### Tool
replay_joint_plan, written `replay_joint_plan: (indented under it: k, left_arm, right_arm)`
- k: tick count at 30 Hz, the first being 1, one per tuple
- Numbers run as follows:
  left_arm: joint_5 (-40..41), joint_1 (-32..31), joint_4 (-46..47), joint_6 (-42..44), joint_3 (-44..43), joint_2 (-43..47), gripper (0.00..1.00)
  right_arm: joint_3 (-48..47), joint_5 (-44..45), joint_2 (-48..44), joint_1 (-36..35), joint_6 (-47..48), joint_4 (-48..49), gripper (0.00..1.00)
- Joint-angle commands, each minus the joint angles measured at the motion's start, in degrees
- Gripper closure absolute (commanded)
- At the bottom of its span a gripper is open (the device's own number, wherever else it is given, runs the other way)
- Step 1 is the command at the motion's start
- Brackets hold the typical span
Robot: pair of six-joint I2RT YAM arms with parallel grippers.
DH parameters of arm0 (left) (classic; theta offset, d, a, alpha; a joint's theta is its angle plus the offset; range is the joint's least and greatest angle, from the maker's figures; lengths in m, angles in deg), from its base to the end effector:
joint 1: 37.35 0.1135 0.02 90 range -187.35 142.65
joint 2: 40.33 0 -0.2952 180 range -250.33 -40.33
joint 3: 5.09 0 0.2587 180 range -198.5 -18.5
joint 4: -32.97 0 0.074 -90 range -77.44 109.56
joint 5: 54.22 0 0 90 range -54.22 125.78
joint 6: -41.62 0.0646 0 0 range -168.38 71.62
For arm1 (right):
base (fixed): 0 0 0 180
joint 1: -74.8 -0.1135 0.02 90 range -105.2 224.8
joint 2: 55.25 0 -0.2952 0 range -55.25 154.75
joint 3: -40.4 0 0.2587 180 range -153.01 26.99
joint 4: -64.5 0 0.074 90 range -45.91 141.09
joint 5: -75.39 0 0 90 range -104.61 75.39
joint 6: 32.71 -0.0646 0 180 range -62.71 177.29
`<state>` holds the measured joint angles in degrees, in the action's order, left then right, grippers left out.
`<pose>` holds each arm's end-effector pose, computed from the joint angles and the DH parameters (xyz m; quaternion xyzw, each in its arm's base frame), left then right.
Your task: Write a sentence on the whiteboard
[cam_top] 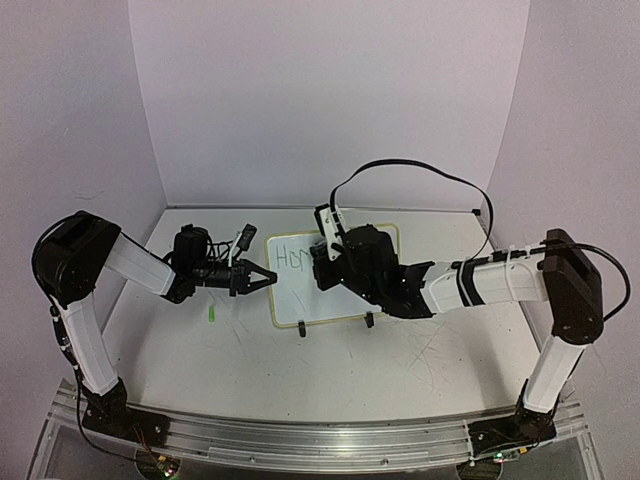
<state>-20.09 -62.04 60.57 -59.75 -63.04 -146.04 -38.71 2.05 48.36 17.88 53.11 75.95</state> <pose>0.3205 -0.2062 0.1682 0.3504 0.6884 -0.5218 0.3620 0.2651 0.3730 0.2624 -0.2633 0.7341 0.2152 0.5878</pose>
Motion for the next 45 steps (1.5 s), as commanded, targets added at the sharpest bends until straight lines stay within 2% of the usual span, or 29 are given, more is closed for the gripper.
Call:
replay_joint_plan:
  k: [1,33,41,45]
  left_arm:
    - [1.96,0.01,-1.56,2.32,-0.64,1.03,1.0]
    - [2.24,0.03,-1.78,2.56,-0.13,1.78,1.0]
    - [2.21,0.02,-1.86,2.59,-0.41,1.54,1.0]
    - [2.1,0.03,-1.88,2.5,-0.59,1.46,1.0]
  right_arm:
    - [1.06,2.45,-2.3,0.44,-0.64,0.35,1.0]
    - [-1.86,-1.67,2.53,-0.51,-3.39,0.58,1.0]
    - [5.08,0.2,-9.28,-0.63,-2.9,3.85,1.0]
    - [4.97,0.48,-9.04,0.49,-2.3,2.1,1.0]
